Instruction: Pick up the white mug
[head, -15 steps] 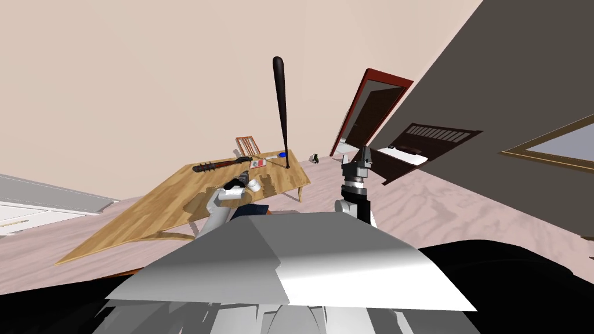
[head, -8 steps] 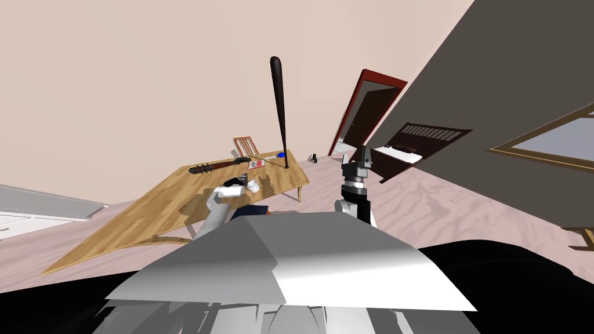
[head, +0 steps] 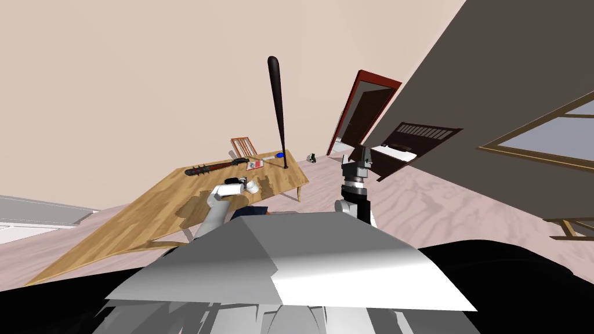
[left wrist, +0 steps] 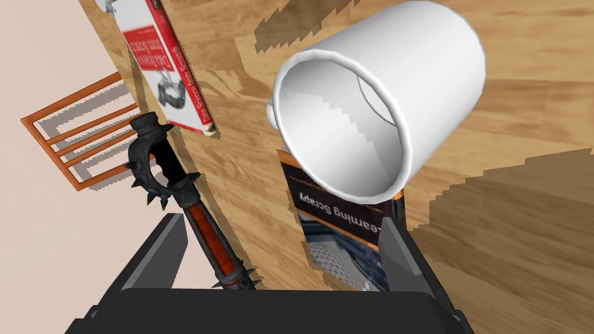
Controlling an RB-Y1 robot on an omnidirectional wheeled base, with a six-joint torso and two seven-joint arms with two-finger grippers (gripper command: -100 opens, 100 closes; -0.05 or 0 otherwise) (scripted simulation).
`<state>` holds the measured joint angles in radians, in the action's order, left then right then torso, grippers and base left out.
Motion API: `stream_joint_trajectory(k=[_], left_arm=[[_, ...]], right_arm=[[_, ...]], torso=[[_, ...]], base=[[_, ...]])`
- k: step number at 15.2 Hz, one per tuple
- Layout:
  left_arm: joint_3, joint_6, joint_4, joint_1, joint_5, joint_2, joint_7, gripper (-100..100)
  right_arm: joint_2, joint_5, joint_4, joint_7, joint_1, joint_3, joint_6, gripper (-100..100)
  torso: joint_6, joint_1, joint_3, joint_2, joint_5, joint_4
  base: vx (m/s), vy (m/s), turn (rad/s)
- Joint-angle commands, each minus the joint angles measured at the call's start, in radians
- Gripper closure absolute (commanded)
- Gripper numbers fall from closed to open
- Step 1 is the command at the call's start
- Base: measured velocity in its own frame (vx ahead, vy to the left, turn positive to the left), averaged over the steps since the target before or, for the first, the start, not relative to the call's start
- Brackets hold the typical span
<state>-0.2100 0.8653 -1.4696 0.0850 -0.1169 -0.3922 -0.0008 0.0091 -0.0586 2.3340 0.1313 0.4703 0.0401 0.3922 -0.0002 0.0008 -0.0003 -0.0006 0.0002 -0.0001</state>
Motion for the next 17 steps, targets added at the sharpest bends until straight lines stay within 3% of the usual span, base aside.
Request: stream_joint_trajectory(k=[1,3,4,7,8,10,11,13,14,16,17], left_arm=[[-0.012,0.05,0.04,0.026,-0.01,-0.008,-0.006,-100],[-0.012,0.079,0.04,0.026,-0.01,-0.008,-0.006,-100],[-0.023,0.102,0.077,0.051,-0.017,-0.013,-0.012,-100],[-0.023,0.144,0.077,0.051,-0.017,-0.013,-0.012,-100],[-0.033,0.181,0.113,0.075,-0.024,-0.017,-0.017,-100],[-0.033,0.207,0.113,0.075,-0.024,-0.017,-0.017,-100],[-0.043,0.238,0.147,0.098,-0.031,-0.021,-0.021,-100],[-0.043,0.266,0.147,0.098,-0.031,-0.021,-0.021,-100],[-0.052,0.293,0.179,0.12,-0.037,-0.025,-0.026,-100],[-0.052,0.323,0.179,0.12,-0.037,-0.025,-0.026,-100],[-0.06,0.346,0.21,0.141,-0.043,-0.028,-0.03,-100]], right_arm=[[0.0,0.0,0.0,0.0,0.0,0.0,0.0,0],[0.0,0.0,0.0,0.0,0.0,0.0,0.0,0],[0.0,0.0,0.0,0.0,0.0,0.0,0.0,0],[0.0,0.0,0.0,0.0,0.0,0.0,0.0,0],[0.0,0.0,0.0,0.0,0.0,0.0,0.0,0],[0.0,0.0,0.0,0.0,0.0,0.0,0.0,0],[0.0,0.0,0.0,0.0,0.0,0.0,0.0,0],[0.0,0.0,0.0,0.0,0.0,0.0,0.0,0],[0.0,0.0,0.0,0.0,0.0,0.0,0.0,0],[0.0,0.0,0.0,0.0,0.0,0.0,0.0,0],[0.0,0.0,0.0,0.0,0.0,0.0,0.0,0]], torso=[[0.0,0.0,0.0,0.0,0.0,0.0],[0.0,0.0,0.0,0.0,0.0,0.0],[0.0,0.0,0.0,0.0,0.0,0.0],[0.0,0.0,0.0,0.0,0.0,0.0],[0.0,0.0,0.0,0.0,0.0,0.0],[0.0,0.0,0.0,0.0,0.0,0.0],[0.0,0.0,0.0,0.0,0.0,0.0],[0.0,0.001,0.0,-0.001,0.0,0.0],[0.0,0.0,0.0,-0.001,0.0,0.0],[0.0,0.0,-0.001,-0.001,0.0,0.0],[0.0,0.0,0.0,-0.001,0.0,0.0]], base=[[0.004,0.009,-0.051],[0.003,0.012,-0.061],[0.004,0.012,-0.084],[0.006,0.012,-0.032],[0.007,0.01,-0.06],[0.008,0.014,-0.058],[0.012,0.015,-0.063],[0.012,0.016,-0.054],[0.013,0.014,-0.059],[0.013,0.014,-0.049],[0.015,0.012,-0.057]])
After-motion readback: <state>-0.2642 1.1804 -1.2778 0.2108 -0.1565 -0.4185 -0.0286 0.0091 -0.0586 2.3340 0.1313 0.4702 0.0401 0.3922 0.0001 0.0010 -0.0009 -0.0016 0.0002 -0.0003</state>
